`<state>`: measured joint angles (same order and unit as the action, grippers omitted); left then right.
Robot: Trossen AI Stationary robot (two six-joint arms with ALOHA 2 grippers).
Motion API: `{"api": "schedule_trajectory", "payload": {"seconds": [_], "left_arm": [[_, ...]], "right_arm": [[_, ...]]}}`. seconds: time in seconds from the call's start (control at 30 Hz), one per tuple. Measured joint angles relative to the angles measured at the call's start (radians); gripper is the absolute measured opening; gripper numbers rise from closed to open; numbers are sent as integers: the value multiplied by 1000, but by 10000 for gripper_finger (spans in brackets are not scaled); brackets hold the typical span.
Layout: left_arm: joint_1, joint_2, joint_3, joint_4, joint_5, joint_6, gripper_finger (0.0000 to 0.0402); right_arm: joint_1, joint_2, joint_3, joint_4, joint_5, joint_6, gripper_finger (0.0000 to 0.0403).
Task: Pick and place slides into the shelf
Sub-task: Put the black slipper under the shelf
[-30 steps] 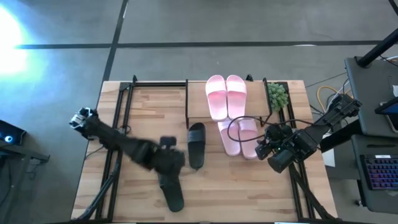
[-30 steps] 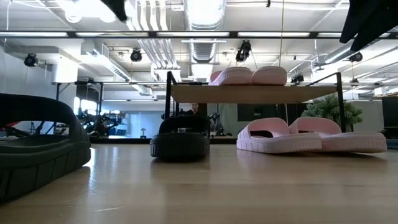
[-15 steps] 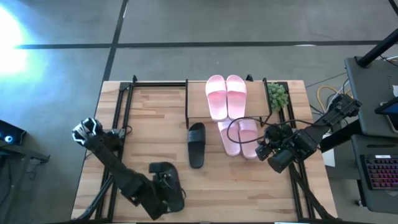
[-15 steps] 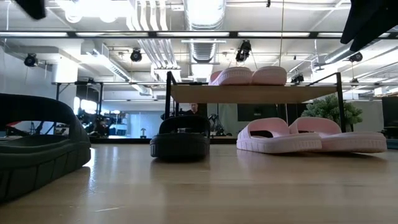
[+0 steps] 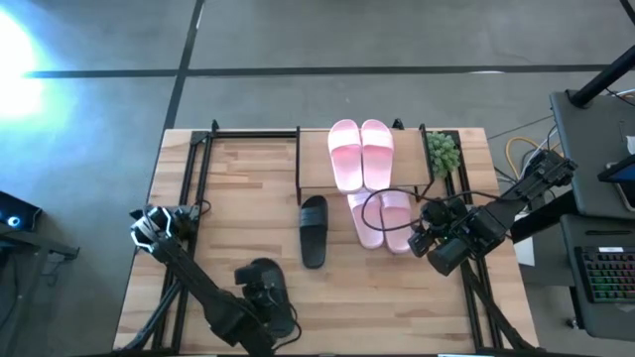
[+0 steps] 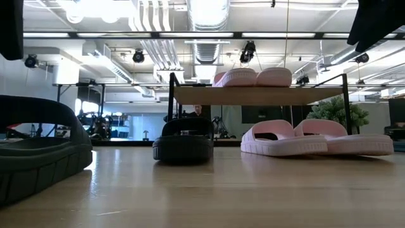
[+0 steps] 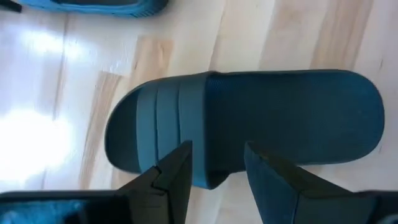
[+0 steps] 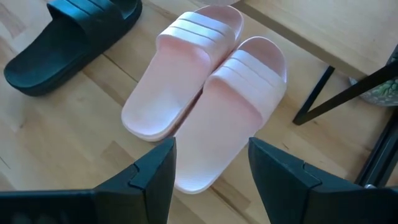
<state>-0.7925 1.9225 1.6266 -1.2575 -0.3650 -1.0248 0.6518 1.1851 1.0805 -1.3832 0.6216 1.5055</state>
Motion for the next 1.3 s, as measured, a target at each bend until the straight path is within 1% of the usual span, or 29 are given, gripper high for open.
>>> {"api": "schedule_trajectory", "payload": {"seconds": [0.37,0.57,0.7,0.87,0.93,1.3], "left_arm": [[-2,2,-20,49,0,-17,132],[-2,44,-24,44,0,-13,132],[-1,74,-24,26,-33,-18,132],[5,90,-23,-59,-90,-111,132],[8,90,-26,-78,-102,-121,132],[15,92,-100,-62,-113,-120,131]], "right_arm": [[0,0,-1,0,0,-29,192],[0,0,-1,0,0,-44,192],[0,0,-2,-1,0,-52,192],[0,0,-2,-2,0,-51,192],[0,0,-2,-2,0,-51,192],[0,0,-2,-4,0,-48,192]]}}
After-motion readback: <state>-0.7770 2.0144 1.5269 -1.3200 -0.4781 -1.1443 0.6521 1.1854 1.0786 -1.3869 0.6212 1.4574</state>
